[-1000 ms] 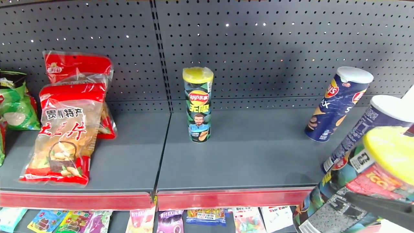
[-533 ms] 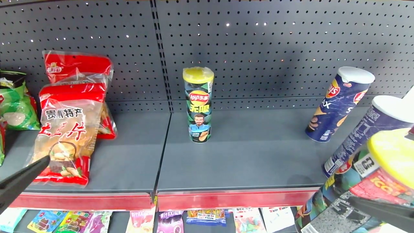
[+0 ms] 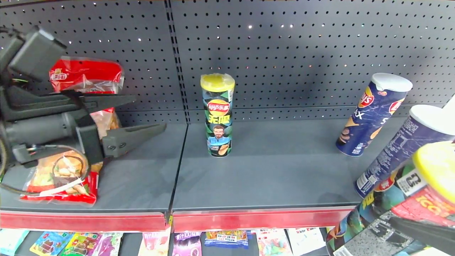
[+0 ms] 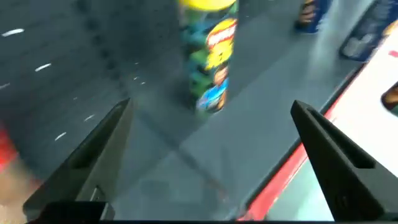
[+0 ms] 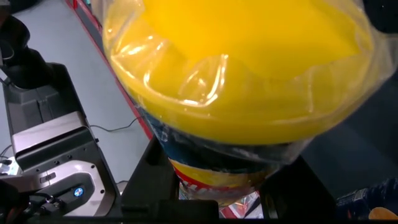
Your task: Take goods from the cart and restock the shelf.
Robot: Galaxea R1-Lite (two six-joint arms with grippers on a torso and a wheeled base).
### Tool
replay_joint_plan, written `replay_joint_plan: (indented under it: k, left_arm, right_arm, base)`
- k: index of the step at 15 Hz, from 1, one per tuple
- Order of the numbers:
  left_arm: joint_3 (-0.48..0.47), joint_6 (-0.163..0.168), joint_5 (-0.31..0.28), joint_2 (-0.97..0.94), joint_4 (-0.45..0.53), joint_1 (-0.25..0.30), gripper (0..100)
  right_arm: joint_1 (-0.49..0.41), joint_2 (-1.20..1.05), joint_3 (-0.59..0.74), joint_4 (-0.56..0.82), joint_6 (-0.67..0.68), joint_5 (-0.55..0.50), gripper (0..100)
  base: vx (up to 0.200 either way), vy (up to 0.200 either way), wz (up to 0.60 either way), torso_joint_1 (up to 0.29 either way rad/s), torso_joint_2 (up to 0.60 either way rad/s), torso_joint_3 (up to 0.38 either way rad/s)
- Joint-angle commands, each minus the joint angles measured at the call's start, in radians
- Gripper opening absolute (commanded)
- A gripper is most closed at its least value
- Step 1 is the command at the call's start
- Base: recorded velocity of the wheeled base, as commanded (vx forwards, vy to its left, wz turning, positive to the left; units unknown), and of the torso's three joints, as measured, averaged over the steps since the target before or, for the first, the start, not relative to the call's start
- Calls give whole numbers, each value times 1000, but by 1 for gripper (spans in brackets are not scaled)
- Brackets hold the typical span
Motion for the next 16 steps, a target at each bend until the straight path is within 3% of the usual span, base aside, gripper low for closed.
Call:
replay_joint_plan:
  k: [1,3,7,9,12,16]
  left_arm:
    - [-77,4,-15,147,-1,-16,100]
    - [-99,30,-47,179,-1,-16,100]
    - [-145,35,-116,242,-2,-16,100]
    - [-186,59,-147,292,-2,-15,100]
    - [-246,78,-153,354,-2,-12,100]
    - [-281,78,-153,389,-2,-9,100]
  right_arm:
    - [0,-2,-1,0,-1,0,0]
    - [0,-5,0,0,0,0,0]
    - [0,-13,2,1,0,0,0]
    - [0,-13,3,1,0,0,0]
    - [0,-12,5,1,0,0,0]
    - [0,-13,10,1,0,0,0]
  base:
    - [0,0,0,0,0,0]
    - [0,0,0,0,0,0]
    - [0,0,0,0,0,0]
    - [0,0,0,0,0,0]
    - [0,0,0,0,0,0]
    - [0,0,0,0,0,0]
